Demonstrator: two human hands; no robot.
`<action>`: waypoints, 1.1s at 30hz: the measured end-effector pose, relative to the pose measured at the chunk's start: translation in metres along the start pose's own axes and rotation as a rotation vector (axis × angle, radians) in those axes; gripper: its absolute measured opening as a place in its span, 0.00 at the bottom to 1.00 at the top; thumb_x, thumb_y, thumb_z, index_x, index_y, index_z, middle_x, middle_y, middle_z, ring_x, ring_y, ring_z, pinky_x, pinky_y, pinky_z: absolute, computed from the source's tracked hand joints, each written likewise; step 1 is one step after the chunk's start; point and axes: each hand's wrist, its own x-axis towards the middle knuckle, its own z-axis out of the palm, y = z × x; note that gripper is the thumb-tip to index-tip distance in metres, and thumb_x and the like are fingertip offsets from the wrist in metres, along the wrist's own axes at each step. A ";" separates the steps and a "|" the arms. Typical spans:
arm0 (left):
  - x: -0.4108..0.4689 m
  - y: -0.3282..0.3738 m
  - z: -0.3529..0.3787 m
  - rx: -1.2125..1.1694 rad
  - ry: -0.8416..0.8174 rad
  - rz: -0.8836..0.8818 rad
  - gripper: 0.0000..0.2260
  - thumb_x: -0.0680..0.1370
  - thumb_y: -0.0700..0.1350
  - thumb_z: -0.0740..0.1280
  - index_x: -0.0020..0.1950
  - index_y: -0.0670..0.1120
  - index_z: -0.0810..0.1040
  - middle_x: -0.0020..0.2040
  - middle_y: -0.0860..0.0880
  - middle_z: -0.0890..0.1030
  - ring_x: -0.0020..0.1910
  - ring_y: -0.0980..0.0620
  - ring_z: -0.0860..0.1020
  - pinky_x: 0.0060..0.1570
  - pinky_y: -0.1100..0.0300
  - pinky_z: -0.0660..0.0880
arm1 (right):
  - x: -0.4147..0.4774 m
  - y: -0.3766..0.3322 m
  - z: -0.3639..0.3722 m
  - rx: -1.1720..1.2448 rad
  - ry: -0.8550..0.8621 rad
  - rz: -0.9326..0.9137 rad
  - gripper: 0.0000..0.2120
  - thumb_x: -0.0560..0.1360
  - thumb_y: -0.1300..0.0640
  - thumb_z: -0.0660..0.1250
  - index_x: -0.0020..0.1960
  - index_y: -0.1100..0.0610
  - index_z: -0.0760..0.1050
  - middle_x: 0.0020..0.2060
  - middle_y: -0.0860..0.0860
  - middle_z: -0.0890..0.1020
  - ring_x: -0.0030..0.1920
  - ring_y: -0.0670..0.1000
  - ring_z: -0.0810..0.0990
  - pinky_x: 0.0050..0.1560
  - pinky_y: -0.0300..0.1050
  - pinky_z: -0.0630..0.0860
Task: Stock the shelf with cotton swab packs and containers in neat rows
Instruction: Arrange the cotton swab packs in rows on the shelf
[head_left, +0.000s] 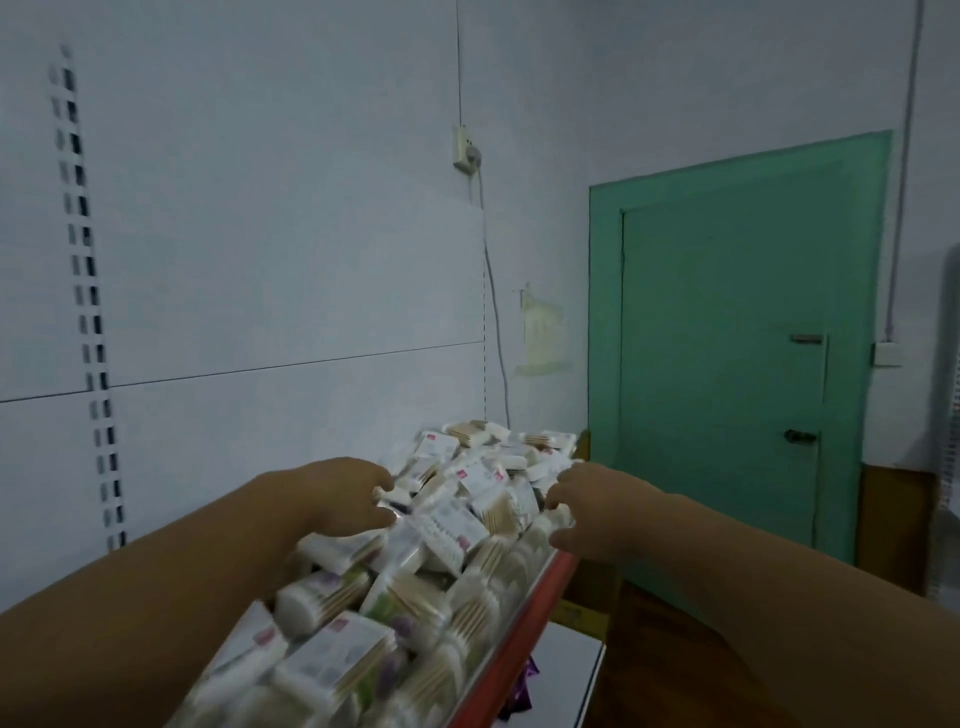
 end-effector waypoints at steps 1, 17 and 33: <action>0.015 0.003 0.002 0.010 0.007 -0.009 0.23 0.79 0.57 0.62 0.72 0.51 0.67 0.71 0.51 0.70 0.67 0.52 0.70 0.59 0.63 0.64 | 0.013 0.009 0.006 0.033 0.010 -0.013 0.24 0.76 0.41 0.61 0.69 0.49 0.68 0.66 0.52 0.71 0.65 0.53 0.68 0.65 0.52 0.68; 0.094 -0.004 -0.007 0.077 -0.112 -0.441 0.19 0.80 0.58 0.60 0.69 0.56 0.69 0.62 0.56 0.77 0.51 0.60 0.71 0.53 0.66 0.66 | 0.239 0.053 0.017 0.246 0.254 -0.559 0.16 0.77 0.50 0.62 0.63 0.50 0.74 0.61 0.49 0.77 0.60 0.50 0.73 0.53 0.41 0.66; 0.056 -0.028 -0.022 -0.807 0.140 -0.406 0.28 0.66 0.65 0.67 0.64 0.59 0.72 0.57 0.56 0.81 0.54 0.59 0.80 0.55 0.61 0.77 | 0.280 0.018 -0.035 0.863 -0.079 -0.853 0.12 0.65 0.58 0.79 0.38 0.53 0.75 0.30 0.45 0.76 0.29 0.41 0.73 0.31 0.33 0.72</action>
